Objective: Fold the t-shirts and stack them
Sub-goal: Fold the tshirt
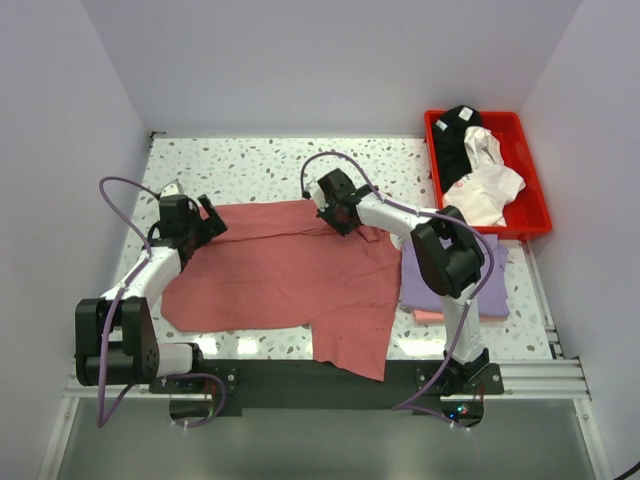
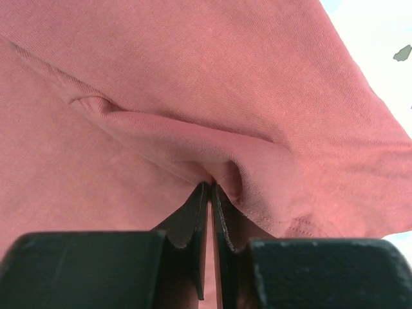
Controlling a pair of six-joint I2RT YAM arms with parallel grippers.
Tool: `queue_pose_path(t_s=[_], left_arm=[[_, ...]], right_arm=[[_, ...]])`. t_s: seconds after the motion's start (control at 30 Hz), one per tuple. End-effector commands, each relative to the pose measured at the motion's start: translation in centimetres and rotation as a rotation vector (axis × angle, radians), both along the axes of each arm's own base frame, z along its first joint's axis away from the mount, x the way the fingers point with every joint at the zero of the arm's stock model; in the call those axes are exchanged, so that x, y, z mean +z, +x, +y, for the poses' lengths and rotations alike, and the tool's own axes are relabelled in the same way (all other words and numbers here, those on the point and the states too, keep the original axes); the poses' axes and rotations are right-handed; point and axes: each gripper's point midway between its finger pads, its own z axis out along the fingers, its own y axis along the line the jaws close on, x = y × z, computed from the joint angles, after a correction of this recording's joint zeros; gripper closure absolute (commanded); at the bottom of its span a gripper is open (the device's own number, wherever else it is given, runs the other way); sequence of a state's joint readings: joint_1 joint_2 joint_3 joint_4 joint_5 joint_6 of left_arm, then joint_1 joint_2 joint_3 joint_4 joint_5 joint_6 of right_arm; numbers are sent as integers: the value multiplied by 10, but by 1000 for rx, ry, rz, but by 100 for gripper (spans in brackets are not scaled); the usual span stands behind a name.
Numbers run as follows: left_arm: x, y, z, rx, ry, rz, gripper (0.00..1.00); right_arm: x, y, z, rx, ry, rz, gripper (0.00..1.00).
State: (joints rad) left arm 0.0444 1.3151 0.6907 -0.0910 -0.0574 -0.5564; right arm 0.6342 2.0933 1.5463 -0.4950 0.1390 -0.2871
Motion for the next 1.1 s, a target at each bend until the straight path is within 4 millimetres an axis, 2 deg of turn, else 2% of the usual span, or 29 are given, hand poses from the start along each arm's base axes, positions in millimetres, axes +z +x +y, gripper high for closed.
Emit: queue_pose_path(t_s=[0.0, 0.23, 0.43, 0.67, 0.77, 0.93, 1.07], left_arm=[[8, 9, 3, -3, 25, -40, 0], [9, 10, 3, -3, 24, -43, 0], [9, 10, 2, -4, 24, -41, 0], [9, 9, 4, 3, 29, -38, 0], [9, 8, 4, 4, 29, -38, 0], [9, 8, 5, 7, 31, -35, 0], [8, 6, 5, 9, 31, -30, 0]], right_arm=[[15, -2, 3, -10, 28, -10, 92], [29, -28, 6, -55, 20, 50, 97], [41, -60, 18, -129, 77, 183, 97], [56, -89, 35, -198, 176, 311, 99], [60, -96, 40, -220, 199, 339, 98], [62, -113, 54, -215, 247, 431, 99], [52, -118, 63, -253, 271, 490, 96]])
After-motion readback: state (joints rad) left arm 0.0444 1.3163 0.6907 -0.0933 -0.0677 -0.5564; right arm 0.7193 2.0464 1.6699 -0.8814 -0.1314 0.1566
